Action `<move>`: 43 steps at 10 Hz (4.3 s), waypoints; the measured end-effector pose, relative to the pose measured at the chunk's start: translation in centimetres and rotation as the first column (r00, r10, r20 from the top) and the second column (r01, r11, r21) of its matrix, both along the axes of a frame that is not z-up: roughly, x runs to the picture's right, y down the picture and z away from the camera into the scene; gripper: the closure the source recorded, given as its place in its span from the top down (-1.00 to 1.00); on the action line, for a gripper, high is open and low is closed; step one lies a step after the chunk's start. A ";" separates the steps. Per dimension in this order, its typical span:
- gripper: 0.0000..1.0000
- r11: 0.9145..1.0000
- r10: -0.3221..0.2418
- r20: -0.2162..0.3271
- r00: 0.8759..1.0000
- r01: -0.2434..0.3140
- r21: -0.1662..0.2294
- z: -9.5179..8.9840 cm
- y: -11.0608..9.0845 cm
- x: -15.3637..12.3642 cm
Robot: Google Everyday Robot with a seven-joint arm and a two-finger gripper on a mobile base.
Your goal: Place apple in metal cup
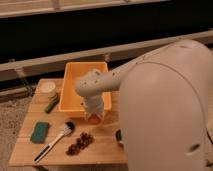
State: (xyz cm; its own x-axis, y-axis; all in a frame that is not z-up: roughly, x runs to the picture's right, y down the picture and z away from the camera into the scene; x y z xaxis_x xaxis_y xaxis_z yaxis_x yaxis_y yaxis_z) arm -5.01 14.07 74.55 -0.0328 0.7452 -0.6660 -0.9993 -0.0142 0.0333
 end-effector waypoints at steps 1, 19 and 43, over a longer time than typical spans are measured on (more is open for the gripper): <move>-1.00 1.000 0.009 -0.001 1.000 -0.009 -0.006 -1.5 -0.7 0.9; -1.00 0.969 0.006 -0.126 0.992 -0.037 -0.246 -9.9 7.6 10.7; 0.60 0.978 0.064 -0.218 0.974 -0.105 -0.179 -5.2 6.3 13.8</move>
